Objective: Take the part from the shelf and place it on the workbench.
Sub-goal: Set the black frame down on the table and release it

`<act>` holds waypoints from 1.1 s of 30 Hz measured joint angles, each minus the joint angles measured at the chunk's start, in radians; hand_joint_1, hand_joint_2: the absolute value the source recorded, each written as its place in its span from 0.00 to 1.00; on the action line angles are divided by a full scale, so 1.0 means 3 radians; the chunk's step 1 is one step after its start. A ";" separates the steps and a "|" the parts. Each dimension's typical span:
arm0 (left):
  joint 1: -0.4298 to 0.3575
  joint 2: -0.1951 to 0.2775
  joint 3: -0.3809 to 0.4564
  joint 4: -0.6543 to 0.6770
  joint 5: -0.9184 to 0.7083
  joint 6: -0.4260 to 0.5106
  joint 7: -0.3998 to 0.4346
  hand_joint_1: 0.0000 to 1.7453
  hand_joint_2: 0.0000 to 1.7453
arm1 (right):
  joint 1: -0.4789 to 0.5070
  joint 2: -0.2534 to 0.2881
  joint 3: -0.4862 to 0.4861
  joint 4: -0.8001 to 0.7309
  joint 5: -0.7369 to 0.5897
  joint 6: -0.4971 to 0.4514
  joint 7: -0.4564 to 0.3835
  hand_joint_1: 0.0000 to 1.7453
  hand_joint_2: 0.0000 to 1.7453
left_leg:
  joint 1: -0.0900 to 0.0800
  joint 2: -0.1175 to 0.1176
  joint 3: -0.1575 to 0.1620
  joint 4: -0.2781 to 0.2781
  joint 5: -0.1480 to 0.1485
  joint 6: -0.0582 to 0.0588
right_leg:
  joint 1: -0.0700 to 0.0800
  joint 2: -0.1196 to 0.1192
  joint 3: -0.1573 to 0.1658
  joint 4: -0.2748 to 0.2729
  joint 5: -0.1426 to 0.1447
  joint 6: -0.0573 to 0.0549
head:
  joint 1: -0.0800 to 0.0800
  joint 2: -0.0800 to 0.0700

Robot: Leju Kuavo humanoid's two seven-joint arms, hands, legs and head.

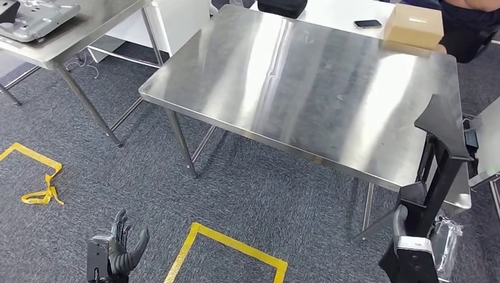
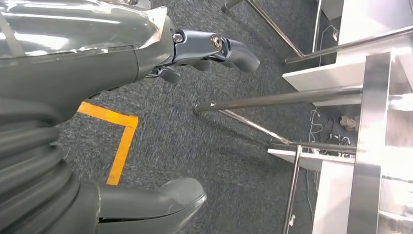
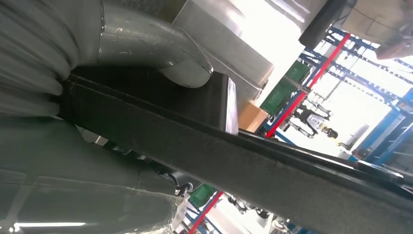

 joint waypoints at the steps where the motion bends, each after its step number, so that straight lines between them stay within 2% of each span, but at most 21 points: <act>1: -0.0001 0.0001 0.0002 0.0000 0.0000 -0.0004 -0.0005 0.00 1.00 | -0.0001 -0.0007 0.0003 -0.0001 0.0003 -0.0005 0.0003 1.00 1.00 | 0.0004 -0.0002 0.0024 -0.0009 -0.0002 0.0019 | -0.0001 -0.0001 -0.0041 0.0088 -0.0048 -0.0007 | 0.0004 0.0000; 4: 0.0000 0.0000 0.0011 0.0001 0.0002 -0.0018 -0.0015 0.00 1.00 | 0.0002 -0.0025 0.0013 0.0001 0.0007 -0.0019 0.0011 1.00 1.00 | 0.0003 -0.0003 0.0055 -0.0016 -0.0021 0.0050 | -0.0005 -0.0003 -0.0383 0.0690 -0.0284 -0.0037 | 0.0012 -0.0001; 5: 0.0004 -0.0002 0.0014 0.0002 0.0002 -0.0021 -0.0015 0.00 1.00 | 0.0005 -0.0028 0.0016 0.0001 0.0007 -0.0021 0.0014 1.00 1.00 | 0.0000 -0.0003 0.0062 -0.0016 -0.0031 0.0052 | -0.0005 -0.0003 -0.0496 0.0853 -0.0330 -0.0028 | 0.0011 -0.0001; 6: 0.0006 -0.0003 0.0015 0.0004 0.0002 -0.0023 -0.0015 0.00 1.00 | 0.0008 -0.0029 0.0019 0.0002 0.0007 -0.0022 0.0015 1.00 1.00 | -0.0001 -0.0005 0.0074 -0.0015 -0.0043 0.0050 | -0.0007 -0.0004 -0.0551 0.0897 -0.0323 -0.0008 | 0.0011 -0.0001; 7: 0.0007 -0.0004 0.0016 0.0005 0.0002 -0.0024 -0.0015 0.00 1.00 | 0.0009 -0.0031 0.0023 0.0002 0.0007 -0.0022 0.0015 1.00 1.00 | -0.0001 -0.0007 0.0093 -0.0015 -0.0058 0.0046 | -0.0009 -0.0004 -0.0540 0.0813 -0.0259 0.0026 | 0.0011 -0.0001; 9: 0.0008 -0.0008 0.0018 0.0005 0.0002 -0.0024 -0.0015 0.00 1.00 | 0.0008 -0.0038 0.0030 0.0002 0.0012 -0.0023 0.0015 1.00 1.00 | 0.0000 -0.0010 0.0145 -0.0015 -0.0097 0.0028 | -0.0015 -0.0009 -0.0368 0.0357 -0.0019 0.0088 | 0.0013 -0.0001; 10: 0.0008 -0.0011 0.0021 0.0005 0.0003 -0.0024 -0.0015 0.00 1.00 | 0.0008 -0.0042 0.0034 0.0004 0.0017 -0.0023 0.0017 1.00 1.00 | -0.0003 -0.0010 0.0169 -0.0014 -0.0118 0.0013 | -0.0013 -0.0015 -0.0289 0.0149 0.0060 0.0086 | 0.0013 -0.0001; 12: 0.0008 -0.0014 0.0030 0.0006 0.0004 -0.0025 -0.0015 0.00 1.00 | 0.0010 -0.0046 0.0040 0.0007 0.0028 -0.0025 0.0025 1.00 1.00 | -0.0013 -0.0008 0.0189 -0.0008 -0.0150 -0.0026 | 0.0001 -0.0026 -0.0210 -0.0046 0.0121 0.0015 | 0.0011 0.0000; 13: 0.0010 -0.0015 0.0033 0.0006 0.0005 -0.0025 -0.0015 0.00 1.00 | 0.0014 -0.0047 0.0042 0.0009 0.0035 -0.0026 0.0031 1.00 1.00 | -0.0016 -0.0006 0.0198 -0.0003 -0.0158 -0.0043 | 0.0009 -0.0026 -0.0206 -0.0047 0.0108 -0.0030 | 0.0010 0.0000; 15: 0.0012 -0.0017 0.0038 0.0006 0.0004 -0.0025 -0.0016 0.00 1.00 | 0.0021 -0.0049 0.0045 0.0008 0.0054 -0.0029 0.0042 1.00 1.00 | -0.0012 -0.0001 0.0202 0.0038 -0.0175 -0.0073 | -0.0005 -0.0019 -0.0159 -0.0057 0.0123 -0.0082 | 0.0007 0.0000; 17: 0.0007 -0.0023 0.0042 0.0005 0.0004 -0.0026 -0.0015 0.00 1.00 | 0.0019 -0.0050 0.0048 0.0003 0.0075 -0.0030 0.0049 1.00 1.00 | -0.0003 0.0004 0.0096 0.0253 -0.0236 -0.0102 | -0.0020 -0.0016 -0.0093 -0.0067 0.0101 -0.0123 | 0.0001 0.0000; 20: 0.0016 -0.0027 0.0051 0.0008 0.0004 -0.0027 -0.0014 0.00 1.00 | 0.0021 -0.0051 0.0054 -0.0001 0.0094 -0.0031 0.0065 1.00 1.00 | 0.0005 0.0008 -0.0300 0.0829 -0.0440 -0.0139 | -0.0011 -0.0015 -0.0037 -0.0071 0.0049 -0.0177 | -0.0002 -0.0001; 21: 0.0020 -0.0027 0.0053 0.0010 0.0003 -0.0028 -0.0013 0.00 1.00 | 0.0025 -0.0051 0.0056 -0.0001 0.0095 -0.0031 0.0070 1.00 1.00 | 0.0005 0.0008 -0.0400 0.0916 -0.0465 -0.0141 | -0.0007 -0.0012 -0.0016 -0.0071 0.0029 -0.0183 | -0.0002 -0.0001; 22: 0.0021 -0.0027 0.0053 0.0013 0.0001 -0.0031 -0.0013 0.00 1.00 | 0.0027 -0.0051 0.0058 -0.0001 0.0097 -0.0031 0.0073 1.00 1.00 | 0.0006 0.0008 -0.0442 0.0892 -0.0422 -0.0135 | -0.0004 -0.0009 0.0011 -0.0071 0.0006 -0.0182 | -0.0003 -0.0001; 23: 0.0021 -0.0027 0.0053 0.0016 0.0000 -0.0033 -0.0013 0.00 1.00 | 0.0028 -0.0051 0.0059 -0.0001 0.0098 -0.0031 0.0075 1.00 1.00 | 0.0005 0.0009 -0.0422 0.0759 -0.0308 -0.0123 | -0.0003 -0.0005 0.0047 -0.0071 -0.0019 -0.0178 | -0.0002 -0.0001; 25: 0.0018 -0.0026 0.0055 0.0019 -0.0001 -0.0035 -0.0013 0.00 1.00 | 0.0028 -0.0051 0.0061 0.0000 0.0103 -0.0031 0.0076 1.00 1.00 | -0.0007 0.0009 -0.0281 0.0346 -0.0022 -0.0083 | 0.0001 0.0001 0.0124 -0.0075 -0.0077 -0.0160 | 0.0000 -0.0001; 26: 0.0016 -0.0025 0.0056 0.0021 -0.0001 -0.0035 -0.0014 0.00 1.00 | 0.0027 -0.0052 0.0062 -0.0001 0.0106 -0.0031 0.0077 1.00 1.00 | -0.0020 0.0006 -0.0221 0.0186 0.0041 -0.0063 | 0.0005 0.0003 0.0143 -0.0078 -0.0103 -0.0144 | 0.0002 -0.0001; 29: 0.0011 -0.0025 0.0058 0.0026 -0.0003 -0.0035 -0.0016 0.00 1.00 | 0.0028 -0.0059 0.0069 -0.0001 0.0106 -0.0031 0.0082 1.00 1.00 | -0.0056 -0.0006 -0.0142 0.0037 0.0034 0.0000 | 0.0015 0.0007 0.0184 -0.0081 -0.0133 -0.0071 | 0.0008 0.0000; 31: 0.0007 -0.0027 0.0059 0.0028 -0.0005 -0.0035 -0.0016 0.00 1.00 | 0.0027 -0.0078 0.0074 0.0000 0.0100 -0.0032 0.0083 1.00 1.00 | -0.0044 -0.0006 -0.0064 -0.0002 0.0054 0.0039 | 0.0015 0.0003 0.0207 -0.0012 -0.0147 -0.0036 | 0.0011 0.0000; 32: 0.0002 -0.0028 0.0060 0.0030 -0.0004 -0.0036 -0.0016 0.00 1.00 | 0.0024 -0.0091 0.0076 0.0000 0.0095 -0.0033 0.0082 1.00 1.00 | -0.0036 -0.0002 -0.0017 -0.0010 0.0046 0.0055 | 0.0011 0.0001 0.0163 0.0085 -0.0181 -0.0028 | 0.0015 0.0000; 33: -0.0004 -0.0029 0.0061 0.0033 -0.0004 -0.0036 -0.0016 0.00 1.00 | 0.0021 -0.0106 0.0077 0.0000 0.0091 -0.0033 0.0081 1.00 1.00 | -0.0031 -0.0002 0.0017 -0.0018 0.0034 0.0066 | 0.0006 -0.0001 0.0069 0.0247 -0.0233 -0.0027 | 0.0019 -0.0001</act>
